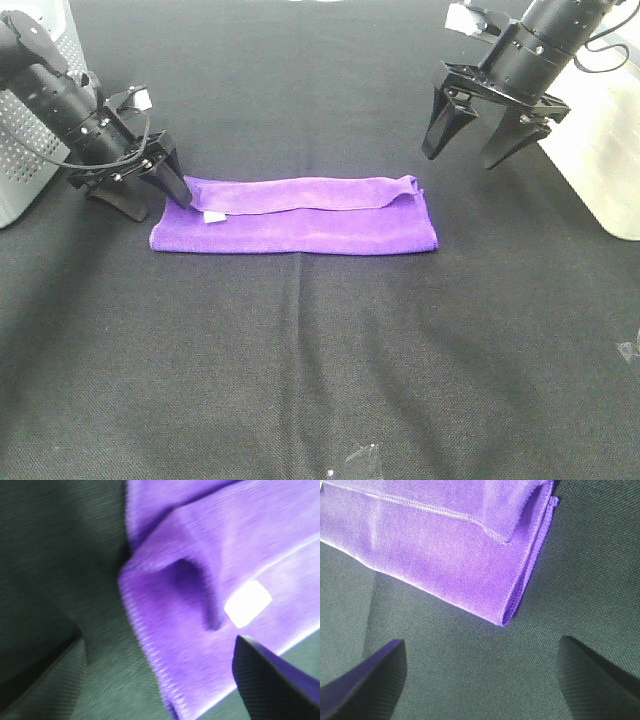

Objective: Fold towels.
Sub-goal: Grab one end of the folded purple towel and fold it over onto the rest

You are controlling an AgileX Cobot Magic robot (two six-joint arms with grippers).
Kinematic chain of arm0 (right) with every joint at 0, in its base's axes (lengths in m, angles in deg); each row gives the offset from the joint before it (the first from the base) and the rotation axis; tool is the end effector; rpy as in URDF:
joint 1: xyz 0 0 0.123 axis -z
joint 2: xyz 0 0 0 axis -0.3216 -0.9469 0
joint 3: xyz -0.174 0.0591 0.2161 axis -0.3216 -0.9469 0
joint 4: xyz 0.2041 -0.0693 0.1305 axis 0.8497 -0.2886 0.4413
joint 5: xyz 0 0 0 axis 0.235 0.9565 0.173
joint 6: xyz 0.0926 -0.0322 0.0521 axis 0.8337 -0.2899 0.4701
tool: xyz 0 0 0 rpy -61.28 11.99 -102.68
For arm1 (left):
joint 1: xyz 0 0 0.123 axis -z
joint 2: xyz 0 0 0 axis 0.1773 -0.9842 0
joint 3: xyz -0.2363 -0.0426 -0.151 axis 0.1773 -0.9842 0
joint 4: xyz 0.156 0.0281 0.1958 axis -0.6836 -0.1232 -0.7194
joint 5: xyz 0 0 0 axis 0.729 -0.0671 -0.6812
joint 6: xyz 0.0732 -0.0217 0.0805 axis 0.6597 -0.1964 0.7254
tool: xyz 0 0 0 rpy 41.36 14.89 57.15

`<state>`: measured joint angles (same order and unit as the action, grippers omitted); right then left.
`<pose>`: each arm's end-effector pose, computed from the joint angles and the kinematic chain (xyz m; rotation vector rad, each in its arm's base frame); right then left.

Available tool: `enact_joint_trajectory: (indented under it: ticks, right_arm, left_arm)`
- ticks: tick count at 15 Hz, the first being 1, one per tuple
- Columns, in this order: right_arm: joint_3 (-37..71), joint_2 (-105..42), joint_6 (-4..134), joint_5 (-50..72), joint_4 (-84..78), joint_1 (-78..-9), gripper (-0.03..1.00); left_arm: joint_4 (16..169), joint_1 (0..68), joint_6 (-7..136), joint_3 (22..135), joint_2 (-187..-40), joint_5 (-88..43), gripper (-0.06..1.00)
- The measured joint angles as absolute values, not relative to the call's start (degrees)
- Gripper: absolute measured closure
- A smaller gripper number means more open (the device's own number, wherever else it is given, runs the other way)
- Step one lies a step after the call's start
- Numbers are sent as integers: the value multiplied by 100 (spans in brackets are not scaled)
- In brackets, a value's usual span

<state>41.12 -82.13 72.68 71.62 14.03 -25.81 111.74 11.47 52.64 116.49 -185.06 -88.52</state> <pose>0.4413 0.0992 0.1907 -0.3696 2.9334 0.6167 0.4926 -0.0677 0.0809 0.2972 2.9629 -0.8162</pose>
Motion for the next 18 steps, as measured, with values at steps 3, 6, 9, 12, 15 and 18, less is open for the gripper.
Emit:
enact_joint_trajectory:
  ticks: [3, 6, 9, 12, 15, 18]
  right_arm:
    - [4112, -8213, 7268, 7162, 1403, -2581, 18]
    - [4112, -8213, 7268, 7162, 1403, -2581, 18]
    - [4112, -8213, 7268, 7162, 1403, -2581, 18]
    - [4112, -8213, 7268, 7162, 1403, -2581, 18]
    - [4112, -8213, 7268, 7162, 1403, -2581, 18]
    - [4112, -8213, 7285, 7162, 1403, -2581, 18]
  left_arm:
    - [11203, 1228, 5264, 11660, -18517, -8857, 19]
    - [11243, 1589, 5259, 11695, -18609, -8852, 21]
    - [11380, 1881, 5247, 11723, -18655, -8852, 23]
    - [11466, 1909, 5218, 11723, -18712, -8840, 40]
    - [11455, 1909, 5236, 11723, -18769, -8834, 73]
    - [11438, 1915, 5327, 11723, -18798, -8834, 89]
